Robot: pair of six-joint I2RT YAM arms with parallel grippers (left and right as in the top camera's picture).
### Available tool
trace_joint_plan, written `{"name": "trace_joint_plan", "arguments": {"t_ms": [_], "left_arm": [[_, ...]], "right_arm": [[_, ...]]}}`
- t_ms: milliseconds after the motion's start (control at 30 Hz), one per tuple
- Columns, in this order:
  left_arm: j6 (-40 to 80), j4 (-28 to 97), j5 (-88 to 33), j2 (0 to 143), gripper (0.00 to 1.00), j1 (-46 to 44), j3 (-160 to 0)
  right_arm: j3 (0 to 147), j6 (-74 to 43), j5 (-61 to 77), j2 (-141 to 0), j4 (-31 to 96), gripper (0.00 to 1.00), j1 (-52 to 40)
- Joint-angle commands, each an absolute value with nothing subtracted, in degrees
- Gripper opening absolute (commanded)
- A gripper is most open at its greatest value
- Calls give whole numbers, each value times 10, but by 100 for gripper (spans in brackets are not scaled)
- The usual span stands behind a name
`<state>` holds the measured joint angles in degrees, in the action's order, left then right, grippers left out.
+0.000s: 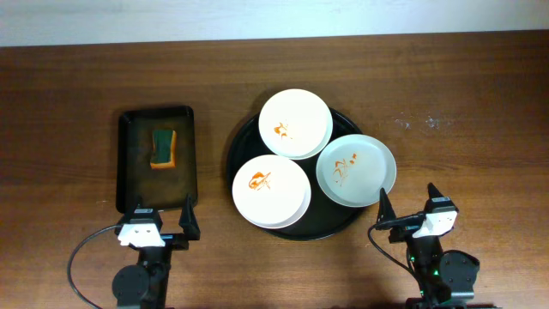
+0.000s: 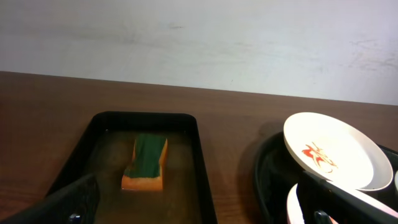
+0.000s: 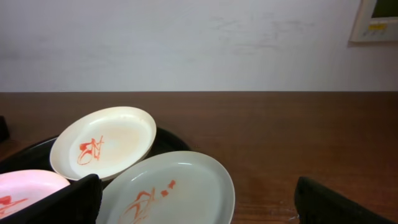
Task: Clean dirty plates on tray and stack at the side
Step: 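Move the left gripper to the green sponge on the small tray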
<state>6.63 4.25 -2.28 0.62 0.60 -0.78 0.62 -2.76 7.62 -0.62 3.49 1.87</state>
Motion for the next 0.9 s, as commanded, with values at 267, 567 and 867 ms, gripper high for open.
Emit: {"name": "trace_joint_plan", "arguments": {"t_ms": [267,567,867], "left_arm": [[59,173,-17,180,99,6,-190],[59,483,-18,615,99,6,-599],[-24,371,6,851,99,49,-747]], "right_arm": [[152,-140,117,-152,114,99,15],[489,-98,123,-536,403,99,15],[503,-97,129,-573,411,99,15]]}}
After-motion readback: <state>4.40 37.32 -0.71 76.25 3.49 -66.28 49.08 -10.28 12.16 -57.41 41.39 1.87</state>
